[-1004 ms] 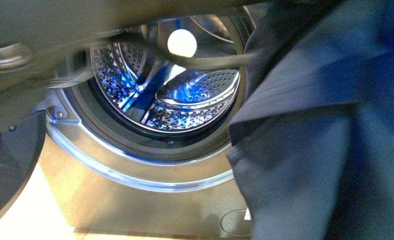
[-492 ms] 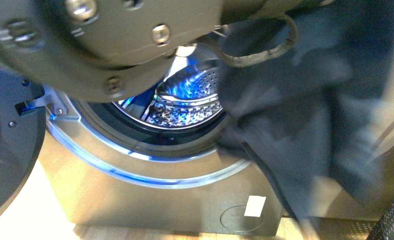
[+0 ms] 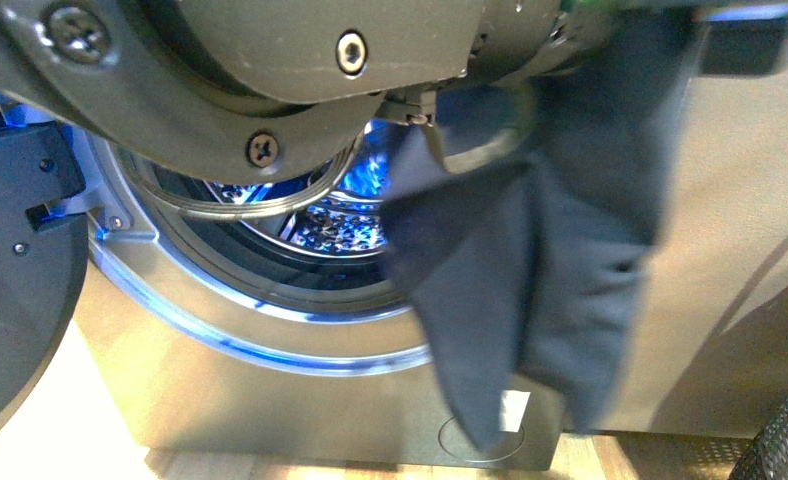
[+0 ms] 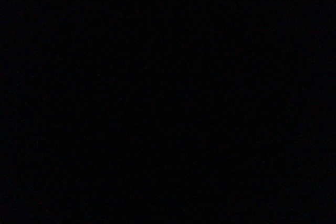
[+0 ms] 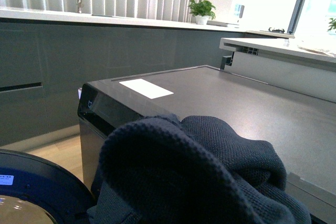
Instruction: Put clothes into washing machine
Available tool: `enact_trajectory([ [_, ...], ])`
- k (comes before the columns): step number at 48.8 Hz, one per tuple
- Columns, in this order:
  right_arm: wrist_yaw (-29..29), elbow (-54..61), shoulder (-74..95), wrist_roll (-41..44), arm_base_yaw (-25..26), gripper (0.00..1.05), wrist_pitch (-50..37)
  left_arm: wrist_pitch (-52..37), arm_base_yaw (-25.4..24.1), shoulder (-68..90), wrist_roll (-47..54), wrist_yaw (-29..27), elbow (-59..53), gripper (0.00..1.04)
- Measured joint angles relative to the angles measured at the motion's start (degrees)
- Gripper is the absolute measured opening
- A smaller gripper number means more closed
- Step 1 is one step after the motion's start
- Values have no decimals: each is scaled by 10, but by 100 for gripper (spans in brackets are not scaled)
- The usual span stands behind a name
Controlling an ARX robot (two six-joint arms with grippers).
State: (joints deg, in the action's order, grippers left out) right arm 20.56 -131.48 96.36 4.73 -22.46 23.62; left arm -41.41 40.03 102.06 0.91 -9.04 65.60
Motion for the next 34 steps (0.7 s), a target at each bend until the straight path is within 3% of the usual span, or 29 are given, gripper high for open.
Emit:
enact_trajectory([
  [20, 1, 0, 0, 0, 0, 3, 0, 8, -15, -61, 2, -110, -30, 98],
  [34, 1, 0, 0, 0, 0, 3, 0, 17, -23, -73, 31, -131, -38, 98],
])
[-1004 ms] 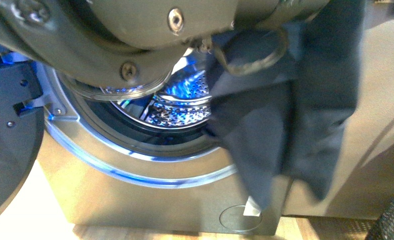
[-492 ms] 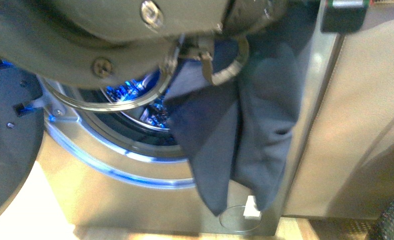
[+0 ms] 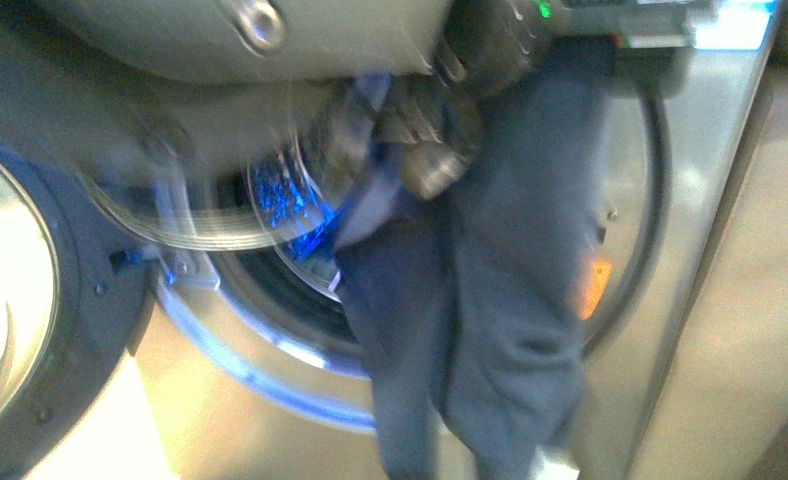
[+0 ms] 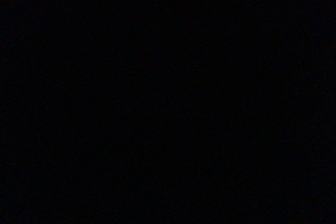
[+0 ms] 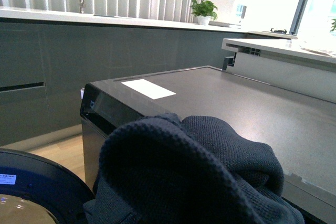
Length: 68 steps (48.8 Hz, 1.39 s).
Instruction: Put clothes into washing machine
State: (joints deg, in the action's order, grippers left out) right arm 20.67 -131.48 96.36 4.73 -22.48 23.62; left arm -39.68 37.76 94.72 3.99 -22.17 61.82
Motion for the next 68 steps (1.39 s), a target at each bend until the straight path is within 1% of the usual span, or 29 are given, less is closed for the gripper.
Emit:
enact_trajectory([
  [4, 0, 0, 0, 0, 0, 3, 0, -12, 1, -2, 10, -4, -3, 98],
  [5, 0, 0, 0, 0, 0, 3, 0, -13, 1, -3, 13, -5, -3, 96],
  [8, 0, 0, 0, 0, 0, 3, 0, -15, 1, -4, 16, -15, -4, 86],
  [12, 0, 0, 0, 0, 0, 3, 0, -15, 2, -10, 14, -13, -10, 68],
  [15, 0, 0, 0, 0, 0, 3, 0, -14, 2, -14, 13, -10, -13, 61],
  [19, 0, 0, 0, 0, 0, 3, 0, -14, 2, -21, 12, 2, -20, 48],
  [24, 0, 0, 0, 0, 0, 3, 0, -16, 0, -36, 11, 23, -31, 27],
  [26, 0, 0, 0, 0, 0, 3, 0, -21, -3, -45, 11, 41, -40, 18],
  [31, 0, 0, 0, 0, 0, 3, 0, -28, -9, -62, 11, 74, -54, 8],
  [33, 0, -1, 0, 0, 0, 3, 0, -36, -13, -73, 10, 99, -63, 7],
  [43, 0, -2, -3, 0, 0, 3, 0, -45, -36, -102, 6, 187, -84, 7],
  [47, 0, -2, -4, 0, 0, 3, 0, -61, -52, -107, 4, 244, -88, 7],
  [53, 0, -2, -4, 0, 0, 3, 0, -76, -75, -106, 6, 297, -87, 7],
  [58, 0, -2, -5, 0, 0, 3, 0, -84, -104, -99, 7, 327, -75, 7],
  [68, 0, -2, -5, 0, 0, 3, 0, -70, -149, -100, 3, 363, -49, 7],
])
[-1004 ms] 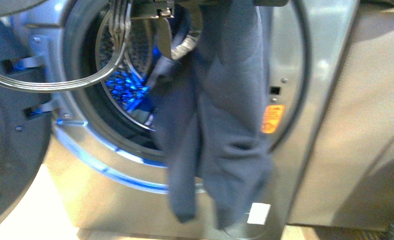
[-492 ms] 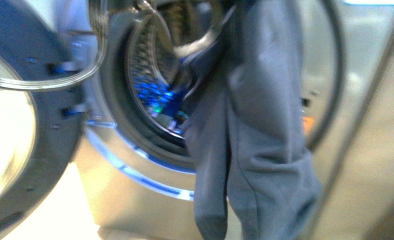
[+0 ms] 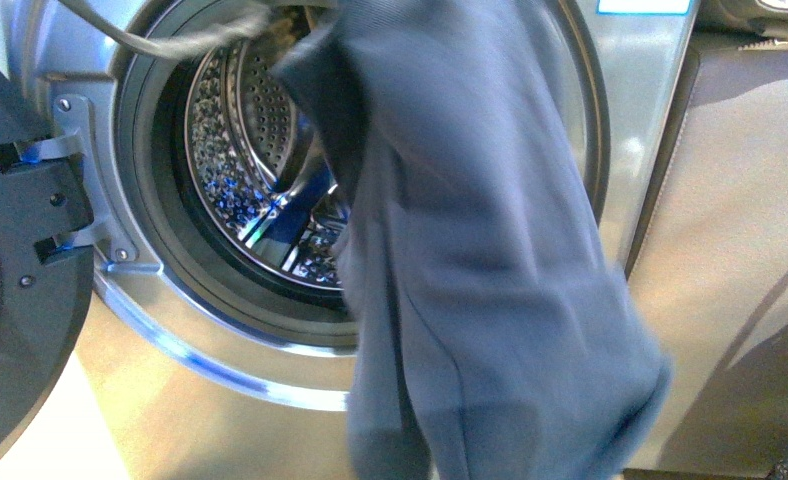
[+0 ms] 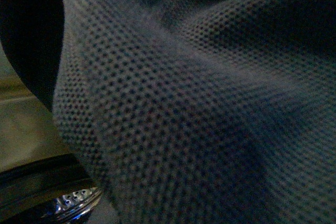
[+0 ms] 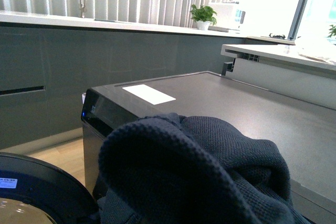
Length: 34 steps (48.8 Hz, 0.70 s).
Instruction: Put clothes into washing machine
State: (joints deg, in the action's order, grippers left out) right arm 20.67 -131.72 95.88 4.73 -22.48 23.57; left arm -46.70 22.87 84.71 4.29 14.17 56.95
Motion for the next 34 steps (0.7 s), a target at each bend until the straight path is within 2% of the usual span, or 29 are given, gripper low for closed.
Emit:
enact_trajectory([
  [8, 0, 0, 0, 1, 0, 5, 0, 20, -11, -27, 0, 29, 4, 7],
  [17, 0, 0, 0, 0, 0, 41, 0, 40, -11, -79, 6, 44, 7, 7],
  [34, 0, 0, 0, 0, 0, 92, 0, 58, -23, -88, 18, 24, 40, 7],
])
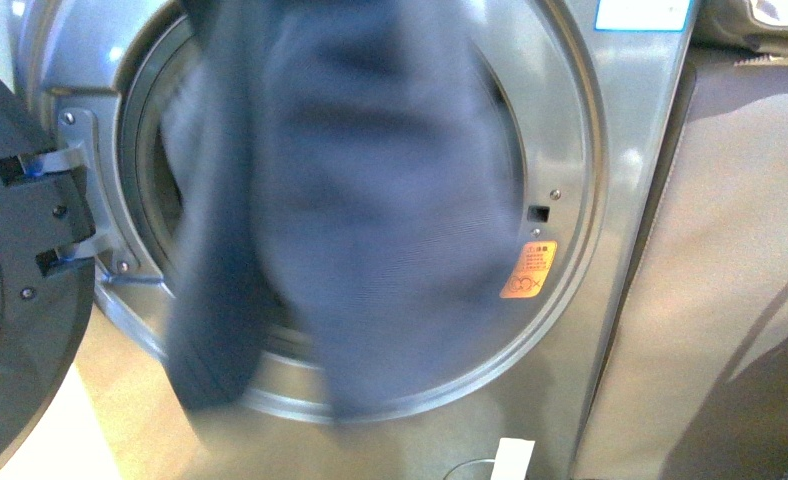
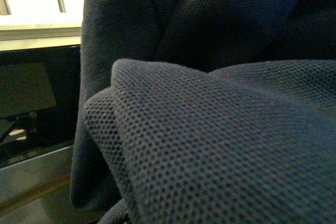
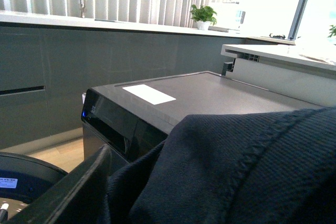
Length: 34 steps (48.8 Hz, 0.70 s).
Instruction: Put clothes into washing machine
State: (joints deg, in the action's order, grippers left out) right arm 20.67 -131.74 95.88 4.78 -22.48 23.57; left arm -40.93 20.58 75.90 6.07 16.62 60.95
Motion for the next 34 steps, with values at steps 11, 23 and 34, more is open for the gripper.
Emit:
enact_trajectory([
  [11, 0, 0, 0, 0, 0, 97, 0, 1, -27, 8, -3, -10, 14, 7],
  [23, 0, 0, 0, 0, 0, 97, 0, -4, -39, -1, 4, -10, 2, 7],
  [34, 0, 0, 0, 0, 0, 97, 0, -6, -38, -23, 10, -12, -20, 7],
])
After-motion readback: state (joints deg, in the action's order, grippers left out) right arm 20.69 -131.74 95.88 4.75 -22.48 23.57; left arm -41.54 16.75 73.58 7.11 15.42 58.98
